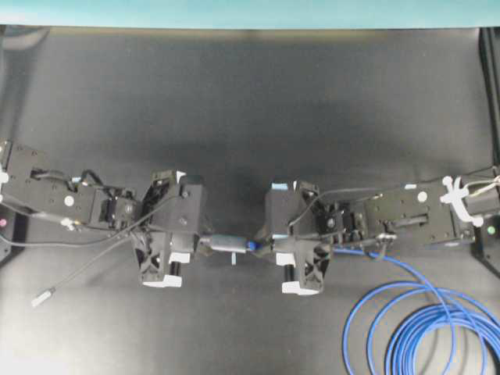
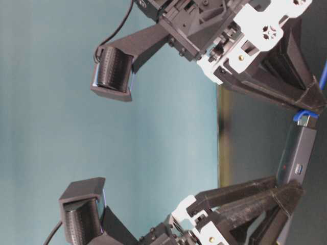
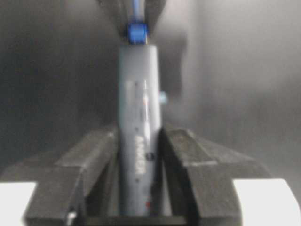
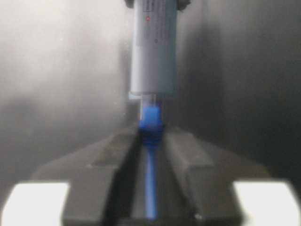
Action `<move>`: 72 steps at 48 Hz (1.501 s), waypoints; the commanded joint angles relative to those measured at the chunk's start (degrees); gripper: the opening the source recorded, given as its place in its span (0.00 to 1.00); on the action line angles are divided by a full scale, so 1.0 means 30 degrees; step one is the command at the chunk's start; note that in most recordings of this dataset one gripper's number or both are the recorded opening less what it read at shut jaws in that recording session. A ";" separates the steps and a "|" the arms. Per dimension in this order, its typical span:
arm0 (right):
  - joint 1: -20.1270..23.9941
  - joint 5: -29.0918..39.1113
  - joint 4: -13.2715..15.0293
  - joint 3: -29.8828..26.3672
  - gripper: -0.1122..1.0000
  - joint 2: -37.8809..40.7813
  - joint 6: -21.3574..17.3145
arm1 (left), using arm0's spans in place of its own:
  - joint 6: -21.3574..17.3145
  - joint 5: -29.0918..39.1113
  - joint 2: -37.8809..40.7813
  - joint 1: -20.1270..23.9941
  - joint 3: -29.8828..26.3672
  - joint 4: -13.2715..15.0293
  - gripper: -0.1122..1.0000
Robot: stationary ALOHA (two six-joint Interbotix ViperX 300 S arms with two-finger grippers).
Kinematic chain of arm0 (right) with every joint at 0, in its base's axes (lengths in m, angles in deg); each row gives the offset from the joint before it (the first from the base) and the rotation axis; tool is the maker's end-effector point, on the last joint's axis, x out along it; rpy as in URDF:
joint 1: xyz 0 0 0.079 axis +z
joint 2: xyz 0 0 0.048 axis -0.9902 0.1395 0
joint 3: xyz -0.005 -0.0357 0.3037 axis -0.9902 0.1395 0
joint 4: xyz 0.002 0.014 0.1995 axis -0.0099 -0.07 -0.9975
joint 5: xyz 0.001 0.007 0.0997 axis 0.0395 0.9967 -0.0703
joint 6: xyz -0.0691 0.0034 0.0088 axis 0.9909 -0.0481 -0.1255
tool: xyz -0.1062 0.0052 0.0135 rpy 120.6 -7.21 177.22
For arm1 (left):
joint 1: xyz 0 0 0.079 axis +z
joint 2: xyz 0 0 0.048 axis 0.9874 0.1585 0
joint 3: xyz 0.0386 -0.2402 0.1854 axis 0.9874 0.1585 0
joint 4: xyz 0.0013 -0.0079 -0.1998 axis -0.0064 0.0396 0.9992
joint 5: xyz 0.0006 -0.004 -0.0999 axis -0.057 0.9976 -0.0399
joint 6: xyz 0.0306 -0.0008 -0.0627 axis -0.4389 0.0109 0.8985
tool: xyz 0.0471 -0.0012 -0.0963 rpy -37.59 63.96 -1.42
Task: Insert the LAN cable into the hub.
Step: 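Push the blue plug with the right gripper into the hub port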
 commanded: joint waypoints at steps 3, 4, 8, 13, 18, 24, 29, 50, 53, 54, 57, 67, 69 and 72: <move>-0.0088 -0.0381 0.0059 -0.1377 0.22 -0.0205 0.0146 | -0.0088 -0.0586 -0.0146 0.0146 -0.0850 -0.0059 0.36; -0.0088 -0.0352 0.0059 -0.1377 0.22 -0.0176 0.0146 | -0.0088 -0.0557 -0.0117 0.0146 -0.0820 -0.0059 0.36; -0.0088 -0.0322 0.0059 -0.1318 0.22 -0.0205 0.0146 | -0.0059 -0.0498 -0.0146 0.0176 -0.0791 -0.0059 0.36; -0.0059 -0.0205 0.0029 -0.1172 0.22 -0.0322 0.0059 | 0.0029 -0.0264 -0.0205 0.0176 -0.0703 -0.0059 0.36; -0.0059 0.0059 0.0000 -0.0967 0.22 -0.0410 -0.0146 | 0.0059 0.0088 -0.0205 0.0146 -0.0527 -0.0059 0.36; 0.0029 0.0615 -0.0059 -0.0820 0.22 -0.0439 -0.0205 | 0.0146 0.0293 -0.0322 0.0146 -0.0293 -0.0059 0.36; 0.0117 0.0850 -0.0059 -0.0762 0.22 -0.0469 -0.0205 | 0.0146 0.0293 -0.0352 0.0146 -0.0293 -0.0059 0.36; 0.0381 0.1465 -0.0322 0.0586 0.86 -0.1113 -0.0352 | 0.0234 0.1406 -0.0674 0.0117 0.0117 -0.0059 0.35; 0.0352 0.1582 -0.0381 0.0937 0.87 -0.1348 -0.0352 | 0.0205 0.1875 -0.0791 0.0117 0.0205 -0.0059 0.36; 0.0352 0.1582 -0.0381 0.1025 0.87 -0.1436 -0.0352 | 0.0205 0.1992 -0.0850 0.0117 0.0234 -0.0059 0.36; 0.0322 0.1553 -0.0410 0.1348 0.86 -0.1699 -0.0527 | 0.0146 0.2139 -0.0908 0.0117 0.0352 -0.0059 0.36; 0.0293 0.1055 -0.0410 0.2227 0.86 -0.2256 -0.1318 | 0.0117 0.2168 -0.0850 0.0146 0.0293 -0.0059 0.36; 0.0293 0.0938 -0.0410 0.2373 0.86 -0.2285 -0.1406 | 0.0117 0.2139 -0.0820 0.0146 0.0293 -0.0059 0.36; 0.0293 0.0703 -0.0410 0.2490 0.86 -0.2373 -0.1553 | 0.0146 0.2139 -0.0820 0.0146 0.0264 -0.0059 0.36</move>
